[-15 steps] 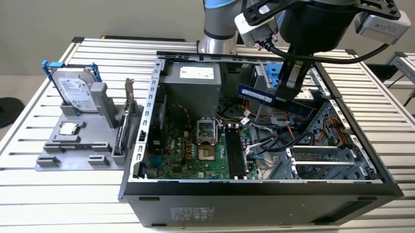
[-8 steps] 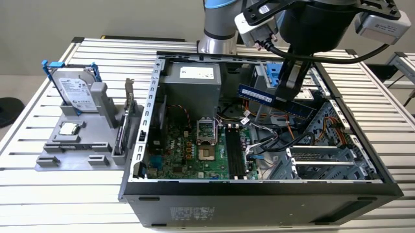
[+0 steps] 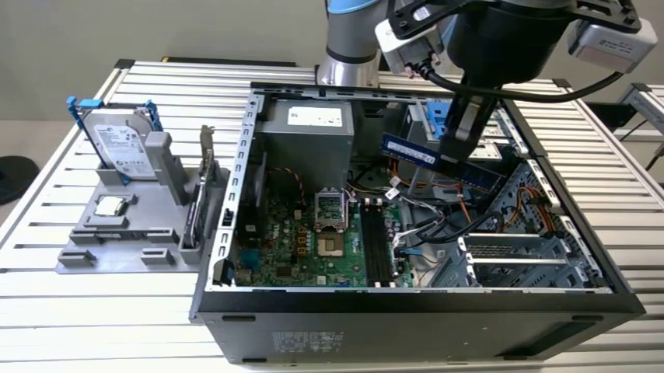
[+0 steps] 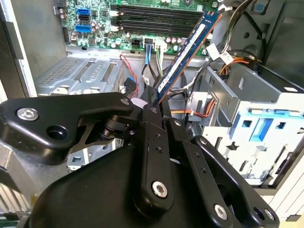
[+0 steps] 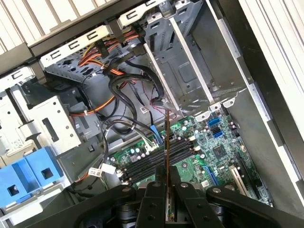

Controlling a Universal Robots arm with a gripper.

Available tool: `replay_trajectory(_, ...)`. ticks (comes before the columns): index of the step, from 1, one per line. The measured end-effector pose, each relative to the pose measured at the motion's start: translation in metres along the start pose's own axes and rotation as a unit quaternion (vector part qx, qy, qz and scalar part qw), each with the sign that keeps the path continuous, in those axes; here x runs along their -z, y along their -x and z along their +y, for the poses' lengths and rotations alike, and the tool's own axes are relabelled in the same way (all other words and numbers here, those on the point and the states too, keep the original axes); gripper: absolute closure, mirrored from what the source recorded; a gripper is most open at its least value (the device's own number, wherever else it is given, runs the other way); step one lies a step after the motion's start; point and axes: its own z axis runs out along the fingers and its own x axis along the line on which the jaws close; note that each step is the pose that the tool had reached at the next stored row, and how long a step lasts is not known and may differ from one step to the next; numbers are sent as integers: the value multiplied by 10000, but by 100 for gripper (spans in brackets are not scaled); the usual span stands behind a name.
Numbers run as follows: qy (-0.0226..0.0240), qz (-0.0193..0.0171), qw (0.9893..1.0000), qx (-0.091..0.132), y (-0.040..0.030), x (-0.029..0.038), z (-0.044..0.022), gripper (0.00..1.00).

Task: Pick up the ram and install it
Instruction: 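Insert the ram into the slot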

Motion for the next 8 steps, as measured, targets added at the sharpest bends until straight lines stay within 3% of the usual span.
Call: replay_trajectory(8,-7,-10,9991,-433,0,1,-1,100)
